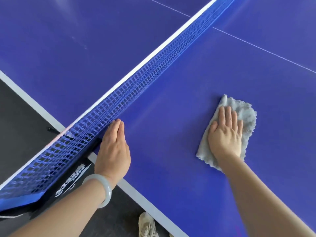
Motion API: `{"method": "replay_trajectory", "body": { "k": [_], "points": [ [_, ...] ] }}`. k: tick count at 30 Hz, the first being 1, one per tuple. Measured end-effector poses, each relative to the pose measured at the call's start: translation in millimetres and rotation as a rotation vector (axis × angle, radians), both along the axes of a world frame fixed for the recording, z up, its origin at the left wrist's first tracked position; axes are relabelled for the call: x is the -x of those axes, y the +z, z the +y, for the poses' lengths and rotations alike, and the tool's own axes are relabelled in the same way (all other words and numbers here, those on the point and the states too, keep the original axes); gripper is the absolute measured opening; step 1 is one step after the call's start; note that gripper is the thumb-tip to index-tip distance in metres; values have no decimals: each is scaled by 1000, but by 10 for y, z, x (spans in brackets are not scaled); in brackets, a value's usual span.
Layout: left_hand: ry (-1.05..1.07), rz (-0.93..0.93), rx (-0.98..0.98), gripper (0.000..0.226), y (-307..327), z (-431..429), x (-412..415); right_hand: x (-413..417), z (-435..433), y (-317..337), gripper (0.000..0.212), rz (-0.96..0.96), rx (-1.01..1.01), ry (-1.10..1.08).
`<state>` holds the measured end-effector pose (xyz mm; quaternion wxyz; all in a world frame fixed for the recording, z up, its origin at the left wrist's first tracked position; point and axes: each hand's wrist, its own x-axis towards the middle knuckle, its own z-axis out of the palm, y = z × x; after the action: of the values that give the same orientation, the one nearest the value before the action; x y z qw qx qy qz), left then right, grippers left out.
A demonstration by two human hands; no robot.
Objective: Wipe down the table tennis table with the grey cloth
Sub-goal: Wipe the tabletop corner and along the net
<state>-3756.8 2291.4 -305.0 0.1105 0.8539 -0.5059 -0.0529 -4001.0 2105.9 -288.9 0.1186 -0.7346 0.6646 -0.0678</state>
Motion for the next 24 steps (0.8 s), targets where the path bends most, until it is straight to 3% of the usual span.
{"method": "replay_trajectory", "body": {
  "k": [2,4,7,9,11,14,18,20,24],
  "points": [
    [6,-8,-1,55,10,-13,27,-319,484,-62,60,-40,31,37],
    [1,-11,-1,56,19,-13,34,-457,1101,-118,60,-67,70,315],
    [-17,-12,-9,60,22,-12,27,-26,1426,-143,59,-41,68,698],
    [-29,-10,-31,61,43,-11,35,481,1272,-120,59,12,60,777],
    [-36,-18,-53,56,73,-22,40,919,923,-81,60,50,59,747],
    [-112,-38,-39,57,137,-167,93,1251,248,-17,58,55,36,507],
    [-167,-41,29,54,213,-730,261,753,57,-22,58,6,58,44],
    [-155,-41,16,54,219,-1116,310,384,364,-68,57,-14,89,204],
    [-174,-51,-27,55,116,-1620,272,383,655,-69,57,21,66,851]
  ]
}}
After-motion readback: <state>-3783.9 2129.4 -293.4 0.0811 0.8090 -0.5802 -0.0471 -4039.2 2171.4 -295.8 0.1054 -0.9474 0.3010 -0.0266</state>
